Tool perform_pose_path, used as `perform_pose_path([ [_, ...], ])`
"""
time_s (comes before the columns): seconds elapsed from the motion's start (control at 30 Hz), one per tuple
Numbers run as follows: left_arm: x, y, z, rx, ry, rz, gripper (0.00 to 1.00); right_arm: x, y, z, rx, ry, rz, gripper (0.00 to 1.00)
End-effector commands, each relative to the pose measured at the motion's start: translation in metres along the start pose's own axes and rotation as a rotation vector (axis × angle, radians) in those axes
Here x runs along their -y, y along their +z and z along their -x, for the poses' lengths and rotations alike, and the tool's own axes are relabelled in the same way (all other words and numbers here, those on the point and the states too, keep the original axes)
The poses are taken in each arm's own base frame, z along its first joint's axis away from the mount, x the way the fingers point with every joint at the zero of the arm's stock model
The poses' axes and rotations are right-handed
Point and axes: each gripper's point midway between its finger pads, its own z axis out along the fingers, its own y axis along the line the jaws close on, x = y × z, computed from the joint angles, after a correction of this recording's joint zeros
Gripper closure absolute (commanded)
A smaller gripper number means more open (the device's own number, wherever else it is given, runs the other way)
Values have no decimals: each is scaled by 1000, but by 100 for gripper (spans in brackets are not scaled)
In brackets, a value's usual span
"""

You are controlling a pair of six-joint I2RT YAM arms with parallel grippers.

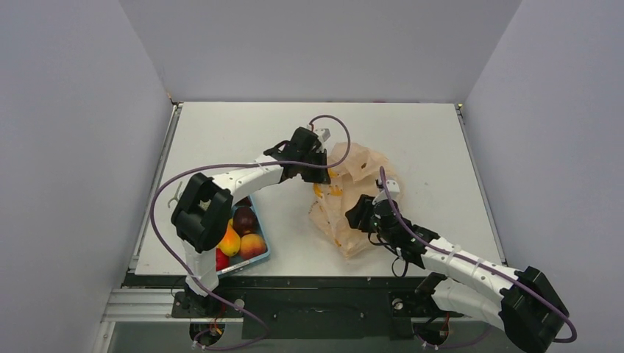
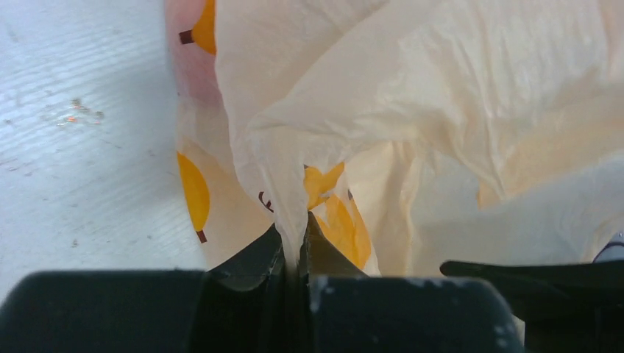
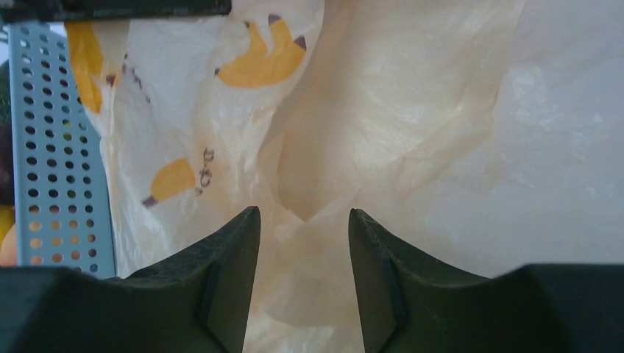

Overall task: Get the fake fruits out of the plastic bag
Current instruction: Adjust the plastic bag at the center of the board.

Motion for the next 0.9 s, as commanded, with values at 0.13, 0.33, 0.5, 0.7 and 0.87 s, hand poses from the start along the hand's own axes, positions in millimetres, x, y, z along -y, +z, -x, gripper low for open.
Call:
perform_pose_path([
  [0.13, 80, -44, 9, 71, 108, -132, 100, 17, 0, 59, 256, 185, -82, 55],
  [0.33, 115, -72, -5, 99, 147, -204, 100, 34, 15, 73, 304, 298, -82, 54],
  [0.5, 111, -82, -24, 116, 76, -251, 100, 23, 31, 62, 257, 245, 6, 52],
  [0.7, 105, -77, -50, 78, 39, -277, 100, 37, 36, 60, 305, 289, -28, 41],
  [0.87, 110, -69, -69, 61, 21, -295, 100, 46, 44, 67, 355, 351, -64, 35],
])
